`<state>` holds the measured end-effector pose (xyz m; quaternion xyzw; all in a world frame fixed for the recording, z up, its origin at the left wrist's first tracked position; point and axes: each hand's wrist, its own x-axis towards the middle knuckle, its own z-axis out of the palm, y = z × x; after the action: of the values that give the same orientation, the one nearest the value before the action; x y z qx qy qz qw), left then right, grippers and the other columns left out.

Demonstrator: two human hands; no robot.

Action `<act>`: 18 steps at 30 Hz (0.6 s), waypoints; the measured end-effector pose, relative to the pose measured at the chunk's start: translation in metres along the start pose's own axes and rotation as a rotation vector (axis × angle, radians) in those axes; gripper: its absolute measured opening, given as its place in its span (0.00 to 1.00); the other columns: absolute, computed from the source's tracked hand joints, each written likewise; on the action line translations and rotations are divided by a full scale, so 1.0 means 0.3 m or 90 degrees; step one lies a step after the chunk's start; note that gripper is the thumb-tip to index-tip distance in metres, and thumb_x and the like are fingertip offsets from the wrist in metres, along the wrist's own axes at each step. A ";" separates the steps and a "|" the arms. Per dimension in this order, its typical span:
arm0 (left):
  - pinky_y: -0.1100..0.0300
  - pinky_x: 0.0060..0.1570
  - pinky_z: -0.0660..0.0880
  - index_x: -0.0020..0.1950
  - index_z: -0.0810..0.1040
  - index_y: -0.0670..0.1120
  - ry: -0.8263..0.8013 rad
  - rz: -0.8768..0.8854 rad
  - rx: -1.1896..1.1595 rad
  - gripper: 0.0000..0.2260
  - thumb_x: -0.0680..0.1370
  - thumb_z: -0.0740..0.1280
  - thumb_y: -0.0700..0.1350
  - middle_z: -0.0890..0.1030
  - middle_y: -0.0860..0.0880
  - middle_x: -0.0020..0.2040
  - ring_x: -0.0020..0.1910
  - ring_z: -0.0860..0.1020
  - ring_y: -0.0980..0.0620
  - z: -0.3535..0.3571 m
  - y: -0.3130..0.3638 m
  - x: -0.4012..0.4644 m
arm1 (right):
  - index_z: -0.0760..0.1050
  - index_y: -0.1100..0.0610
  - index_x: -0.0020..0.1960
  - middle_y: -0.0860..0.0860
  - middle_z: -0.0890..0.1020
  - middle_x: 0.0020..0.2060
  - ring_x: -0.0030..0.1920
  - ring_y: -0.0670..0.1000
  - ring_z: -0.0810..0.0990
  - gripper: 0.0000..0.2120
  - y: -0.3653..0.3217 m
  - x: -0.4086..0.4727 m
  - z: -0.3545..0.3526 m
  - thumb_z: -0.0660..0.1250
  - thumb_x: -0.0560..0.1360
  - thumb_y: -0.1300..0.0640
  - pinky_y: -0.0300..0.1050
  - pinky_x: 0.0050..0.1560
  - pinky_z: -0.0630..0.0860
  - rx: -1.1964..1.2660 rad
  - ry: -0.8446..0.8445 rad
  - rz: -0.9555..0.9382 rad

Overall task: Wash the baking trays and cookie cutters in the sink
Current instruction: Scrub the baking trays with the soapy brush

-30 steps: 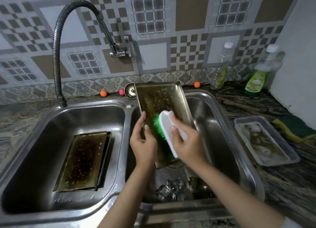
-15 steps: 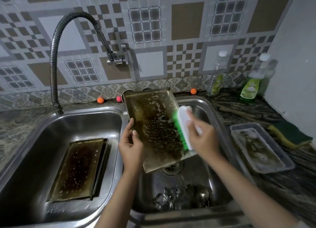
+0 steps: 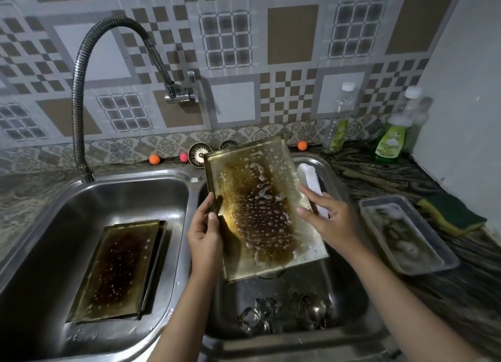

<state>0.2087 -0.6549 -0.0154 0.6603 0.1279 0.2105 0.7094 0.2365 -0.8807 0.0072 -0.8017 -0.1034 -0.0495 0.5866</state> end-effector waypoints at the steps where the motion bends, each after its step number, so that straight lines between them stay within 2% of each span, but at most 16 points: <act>1: 0.68 0.62 0.67 0.64 0.74 0.54 -0.007 0.002 0.003 0.17 0.82 0.57 0.35 0.75 0.54 0.65 0.64 0.71 0.66 0.000 -0.008 0.000 | 0.74 0.48 0.64 0.35 0.76 0.58 0.56 0.27 0.72 0.23 -0.003 -0.002 0.007 0.70 0.73 0.66 0.22 0.57 0.66 0.032 0.008 -0.005; 2: 0.69 0.62 0.66 0.64 0.74 0.53 -0.013 0.001 0.013 0.17 0.82 0.57 0.35 0.75 0.54 0.65 0.65 0.71 0.64 -0.002 -0.019 0.002 | 0.74 0.50 0.64 0.40 0.77 0.60 0.48 0.29 0.77 0.24 -0.007 -0.004 0.013 0.68 0.72 0.70 0.24 0.50 0.71 0.061 0.022 -0.007; 3: 0.69 0.62 0.66 0.65 0.74 0.53 -0.023 -0.001 0.034 0.18 0.82 0.57 0.35 0.75 0.55 0.66 0.65 0.70 0.63 -0.001 -0.032 0.005 | 0.74 0.52 0.64 0.44 0.78 0.60 0.35 0.33 0.77 0.25 -0.013 -0.007 0.020 0.66 0.72 0.72 0.25 0.38 0.72 0.086 0.039 -0.004; 4: 0.69 0.63 0.66 0.65 0.73 0.53 -0.038 -0.007 0.061 0.18 0.82 0.57 0.35 0.74 0.55 0.66 0.66 0.70 0.62 0.002 -0.045 0.011 | 0.75 0.54 0.64 0.46 0.79 0.58 0.24 0.37 0.70 0.25 -0.018 -0.011 0.025 0.65 0.72 0.74 0.26 0.28 0.66 0.107 0.057 0.001; 5: 0.66 0.65 0.66 0.66 0.72 0.53 -0.061 -0.018 0.092 0.18 0.82 0.57 0.36 0.74 0.55 0.66 0.67 0.70 0.59 0.009 -0.054 0.016 | 0.75 0.55 0.64 0.47 0.80 0.55 0.20 0.39 0.63 0.25 -0.022 -0.015 0.029 0.65 0.72 0.75 0.28 0.23 0.62 0.120 0.072 0.004; 6: 0.61 0.68 0.65 0.67 0.71 0.55 -0.081 -0.028 0.127 0.18 0.81 0.58 0.37 0.73 0.54 0.67 0.69 0.69 0.57 0.015 -0.063 0.022 | 0.76 0.54 0.64 0.48 0.81 0.52 0.20 0.40 0.61 0.25 -0.022 -0.016 0.035 0.65 0.72 0.75 0.29 0.22 0.60 0.123 0.083 0.001; 8: 0.51 0.73 0.60 0.67 0.69 0.59 -0.118 -0.018 0.204 0.17 0.81 0.60 0.43 0.68 0.50 0.72 0.73 0.62 0.55 0.030 -0.063 0.024 | 0.77 0.50 0.61 0.48 0.81 0.45 0.24 0.40 0.64 0.26 -0.016 -0.012 0.045 0.66 0.70 0.74 0.29 0.26 0.64 0.098 0.099 -0.024; 11: 0.53 0.72 0.57 0.65 0.67 0.69 -0.204 0.057 0.210 0.18 0.76 0.61 0.58 0.65 0.52 0.73 0.74 0.57 0.61 0.086 0.007 0.008 | 0.77 0.43 0.60 0.50 0.72 0.36 0.32 0.41 0.68 0.28 -0.009 -0.010 0.068 0.69 0.69 0.70 0.26 0.40 0.68 0.016 0.090 -0.034; 14: 0.47 0.73 0.58 0.65 0.65 0.74 -0.290 0.041 0.171 0.20 0.73 0.60 0.64 0.64 0.53 0.74 0.75 0.58 0.57 0.159 0.069 0.010 | 0.77 0.40 0.58 0.51 0.71 0.36 0.36 0.41 0.71 0.30 0.000 -0.020 0.091 0.70 0.67 0.71 0.27 0.47 0.69 0.001 0.065 -0.047; 18: 0.40 0.73 0.54 0.65 0.65 0.75 -0.324 -0.084 0.152 0.19 0.74 0.58 0.67 0.55 0.50 0.78 0.78 0.48 0.52 0.201 0.109 0.019 | 0.78 0.39 0.54 0.53 0.80 0.42 0.43 0.45 0.76 0.28 0.003 -0.039 0.108 0.72 0.67 0.70 0.30 0.50 0.72 0.029 -0.004 -0.044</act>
<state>0.2373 -0.7040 0.0233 0.7610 0.0124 -0.0249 0.6482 0.2239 -0.8516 -0.0060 -0.7841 -0.1341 -0.0650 0.6025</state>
